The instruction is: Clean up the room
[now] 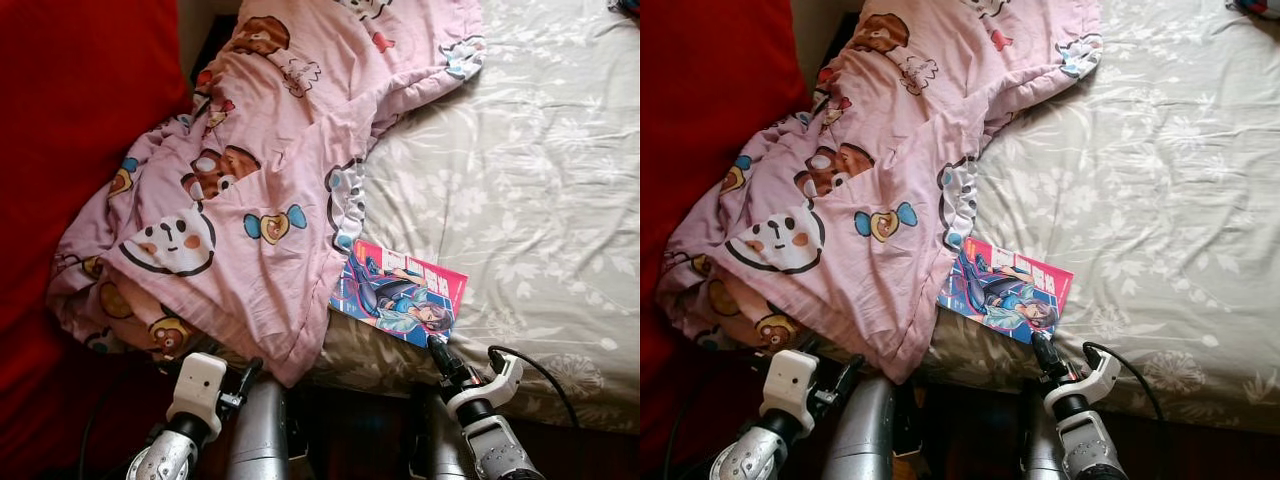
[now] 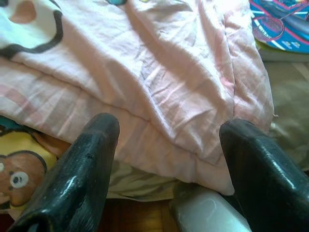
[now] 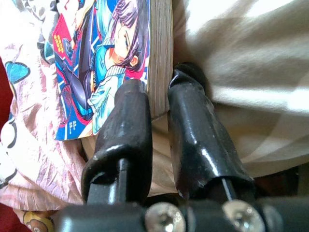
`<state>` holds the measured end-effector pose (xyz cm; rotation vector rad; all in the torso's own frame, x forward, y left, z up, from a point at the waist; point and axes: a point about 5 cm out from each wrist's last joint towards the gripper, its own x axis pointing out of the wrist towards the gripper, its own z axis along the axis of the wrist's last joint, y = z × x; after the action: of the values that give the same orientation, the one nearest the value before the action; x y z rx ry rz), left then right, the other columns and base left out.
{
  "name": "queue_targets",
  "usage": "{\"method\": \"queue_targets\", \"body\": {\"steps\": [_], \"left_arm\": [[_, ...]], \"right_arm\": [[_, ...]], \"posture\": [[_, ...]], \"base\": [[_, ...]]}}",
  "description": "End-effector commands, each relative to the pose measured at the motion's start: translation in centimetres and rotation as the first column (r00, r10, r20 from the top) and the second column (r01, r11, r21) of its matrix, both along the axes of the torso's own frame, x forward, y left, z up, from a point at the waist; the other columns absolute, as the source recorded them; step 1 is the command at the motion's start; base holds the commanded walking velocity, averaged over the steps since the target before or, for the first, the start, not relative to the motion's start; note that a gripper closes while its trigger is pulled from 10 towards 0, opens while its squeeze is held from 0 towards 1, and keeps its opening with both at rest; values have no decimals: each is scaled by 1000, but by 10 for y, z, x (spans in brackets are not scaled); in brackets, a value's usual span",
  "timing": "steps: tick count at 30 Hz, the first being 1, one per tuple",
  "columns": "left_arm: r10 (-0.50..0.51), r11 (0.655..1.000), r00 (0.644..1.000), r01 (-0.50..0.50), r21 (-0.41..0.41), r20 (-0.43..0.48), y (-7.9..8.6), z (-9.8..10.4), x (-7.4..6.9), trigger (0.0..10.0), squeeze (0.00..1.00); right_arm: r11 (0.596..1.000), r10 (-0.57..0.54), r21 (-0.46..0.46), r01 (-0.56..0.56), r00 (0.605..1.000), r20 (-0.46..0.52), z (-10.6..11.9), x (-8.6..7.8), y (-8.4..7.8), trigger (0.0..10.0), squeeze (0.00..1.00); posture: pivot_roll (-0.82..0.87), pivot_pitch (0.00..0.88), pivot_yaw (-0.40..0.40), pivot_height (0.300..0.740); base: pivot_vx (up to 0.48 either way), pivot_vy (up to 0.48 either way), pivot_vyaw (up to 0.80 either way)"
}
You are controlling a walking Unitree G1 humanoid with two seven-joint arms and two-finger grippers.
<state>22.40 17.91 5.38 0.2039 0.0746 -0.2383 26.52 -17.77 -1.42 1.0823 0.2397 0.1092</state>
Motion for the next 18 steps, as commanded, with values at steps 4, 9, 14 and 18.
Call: {"method": "queue_targets", "body": {"steps": [4, 9, 14, 18], "left_arm": [[4, 999, 998, -1, 46, -55, 5, -15, -9, 10000, 0], [-8, 997, 998, 12, 79, -62, 6, -21, -8, 10000, 0], [24, 996, 999, -20, 82, -48, 6, -26, 0, 10000, 0], [31, 996, 999, -28, 80, -35, 6, -25, 9, 10000, 0]], "right_arm": [[1000, 12, 30, -10, 998, -60, -11, -11, 9, 0, 0], [1000, 7, 21, -6, 999, -37, -9, -9, 8, 0, 0], [995, -91, -19, 93, 993, 77, 10, 8, -6, 0, 0], [991, -109, -53, 119, 980, 166, 25, 16, -9, 0, 0]], "posture": [[82, 236, 122, 607], [77, 223, 114, 607], [41, 175, 97, 607], [14, 145, 86, 607]], "base": [[0, 0, 0], [0, 0, 0], [0, 0, 0], [0, 0, 0]]}}
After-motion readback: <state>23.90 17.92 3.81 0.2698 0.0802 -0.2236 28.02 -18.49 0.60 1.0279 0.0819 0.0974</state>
